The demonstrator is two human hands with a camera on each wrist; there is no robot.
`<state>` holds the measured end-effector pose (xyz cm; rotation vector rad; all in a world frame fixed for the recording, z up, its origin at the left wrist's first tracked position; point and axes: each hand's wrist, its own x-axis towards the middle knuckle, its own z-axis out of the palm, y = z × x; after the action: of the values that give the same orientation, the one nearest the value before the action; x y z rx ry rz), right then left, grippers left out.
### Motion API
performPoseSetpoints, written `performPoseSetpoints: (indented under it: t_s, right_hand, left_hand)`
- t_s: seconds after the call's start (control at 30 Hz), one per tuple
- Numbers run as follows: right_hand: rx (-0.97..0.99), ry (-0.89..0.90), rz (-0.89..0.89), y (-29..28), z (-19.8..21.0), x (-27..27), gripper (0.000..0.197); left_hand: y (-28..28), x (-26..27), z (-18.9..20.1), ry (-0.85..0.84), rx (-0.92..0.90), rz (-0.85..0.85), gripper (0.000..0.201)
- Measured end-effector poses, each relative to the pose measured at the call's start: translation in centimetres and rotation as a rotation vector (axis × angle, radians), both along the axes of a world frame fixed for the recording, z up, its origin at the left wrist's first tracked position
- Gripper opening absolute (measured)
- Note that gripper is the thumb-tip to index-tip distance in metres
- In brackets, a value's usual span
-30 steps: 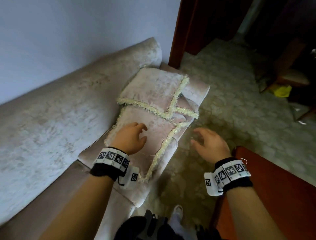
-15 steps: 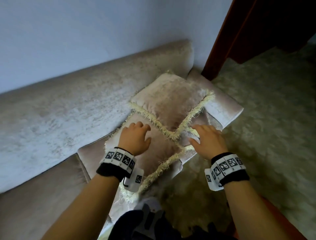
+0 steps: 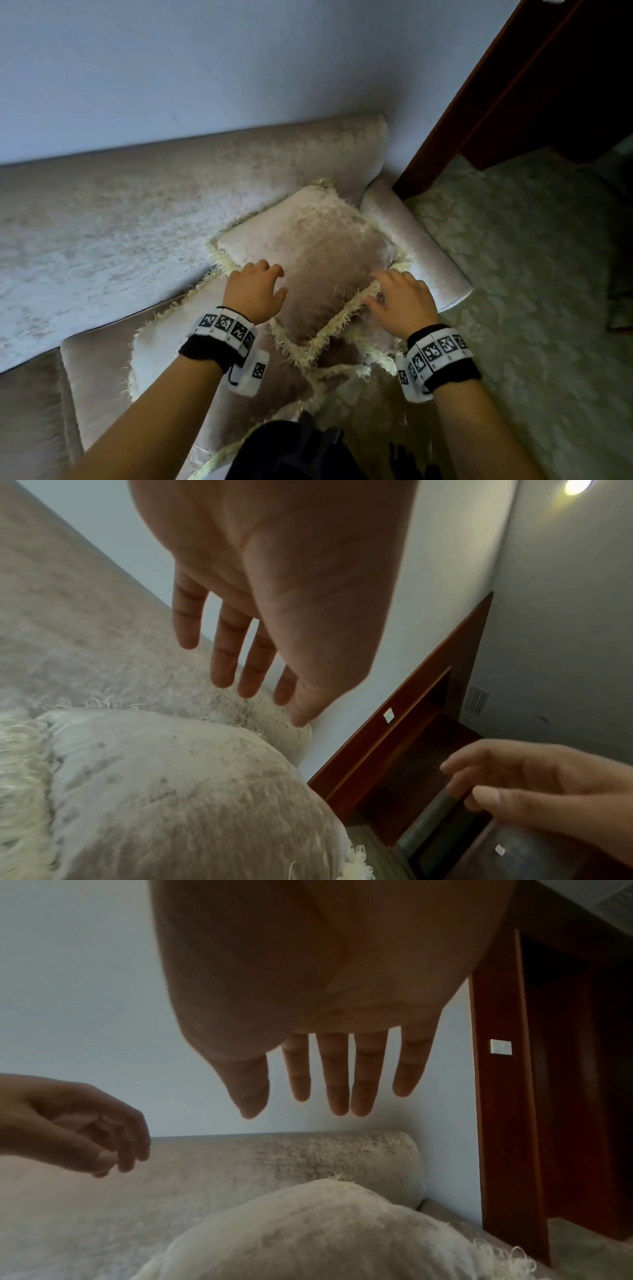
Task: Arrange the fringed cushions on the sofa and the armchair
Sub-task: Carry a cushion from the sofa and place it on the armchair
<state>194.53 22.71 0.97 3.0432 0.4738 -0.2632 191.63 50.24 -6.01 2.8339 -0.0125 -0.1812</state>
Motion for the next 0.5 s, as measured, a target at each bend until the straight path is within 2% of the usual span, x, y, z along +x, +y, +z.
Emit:
performPoseSetpoints:
  t_s: [0.13,0.23,0.4,0.5]
  right_hand:
    - [-0.019,0.046,0.013,-0.8,-0.5,5.6,0.05]
    - [-0.053,0.089,0.069,0.4,-1.7,10.7,0.053]
    - [-0.109,0.186,0.239,3.9,-5.0,19.8,0.053]
    - [-0.209,0.257,0.347,5.3,-7.3,25.5,0.054]
  left_hand:
    - [0.0,4.0,-0.8,0.047,0.009,0.013,0.044]
    - [1.4,6.6,-2.1,0.078,0.017,0.09,0.044]
    - [3.3,8.4,-6.1,0.273,0.021,0.228,0.051]
    - [3.6,9.3,-8.7,0.373,0.016,0.316,0.058]
